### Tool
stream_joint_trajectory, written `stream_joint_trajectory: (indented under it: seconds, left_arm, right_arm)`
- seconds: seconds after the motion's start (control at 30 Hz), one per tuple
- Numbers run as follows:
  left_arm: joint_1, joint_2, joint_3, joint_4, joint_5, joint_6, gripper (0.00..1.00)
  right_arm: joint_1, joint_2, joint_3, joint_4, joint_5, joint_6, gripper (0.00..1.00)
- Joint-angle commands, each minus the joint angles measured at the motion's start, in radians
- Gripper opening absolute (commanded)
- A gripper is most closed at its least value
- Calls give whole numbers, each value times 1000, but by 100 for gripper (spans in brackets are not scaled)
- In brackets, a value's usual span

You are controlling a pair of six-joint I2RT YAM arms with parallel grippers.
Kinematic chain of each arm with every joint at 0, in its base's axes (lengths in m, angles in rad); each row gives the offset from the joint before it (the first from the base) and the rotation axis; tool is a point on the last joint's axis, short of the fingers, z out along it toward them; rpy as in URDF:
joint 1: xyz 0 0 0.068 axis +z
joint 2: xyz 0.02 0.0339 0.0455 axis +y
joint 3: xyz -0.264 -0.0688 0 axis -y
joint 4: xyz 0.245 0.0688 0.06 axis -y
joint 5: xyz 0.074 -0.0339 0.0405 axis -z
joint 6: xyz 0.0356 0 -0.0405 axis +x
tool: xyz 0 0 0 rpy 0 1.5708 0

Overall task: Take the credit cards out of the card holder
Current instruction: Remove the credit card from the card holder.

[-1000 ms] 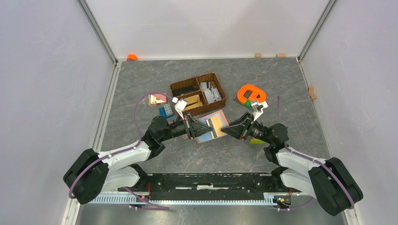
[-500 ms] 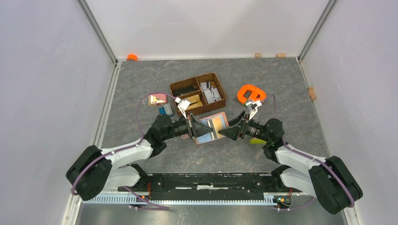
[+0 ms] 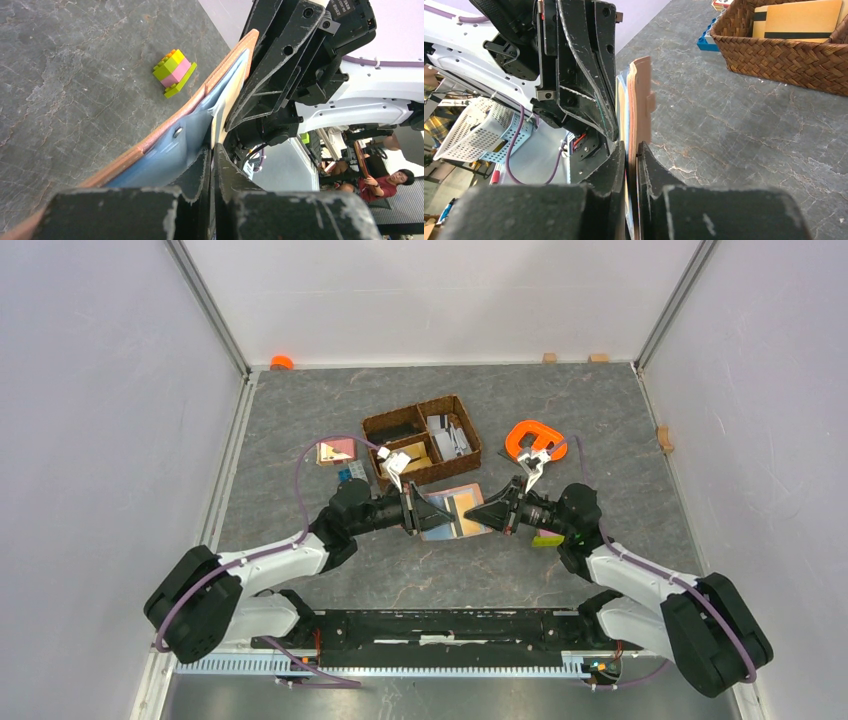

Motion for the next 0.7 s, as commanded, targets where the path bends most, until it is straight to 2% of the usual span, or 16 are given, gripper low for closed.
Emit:
stream_joint_trajectory:
  seconds: [0.0, 0.1, 0.23, 0.37, 0.47, 0.67]
  left_arm:
    - [3, -27, 26, 29, 5, 48, 10]
    - [3, -35, 4, 108, 33, 30, 17]
    - [3, -33, -15, 204, 78, -3, 17]
    - [4, -54, -38, 279, 100, -23, 15]
    - [4, -88, -63, 321, 100, -23, 15]
    - [4, -105, -72, 331, 103, -22, 14]
  right_arm:
    - [3, 14, 12, 76, -14, 43, 8]
    - [3, 40, 1, 156, -37, 98, 4]
    - [3, 61, -1, 165, -37, 109, 3]
    - [3, 70, -4, 178, -33, 121, 15]
    - [2, 82, -11, 204, -31, 143, 17]
    - [-15, 116, -36, 320, -52, 223, 26]
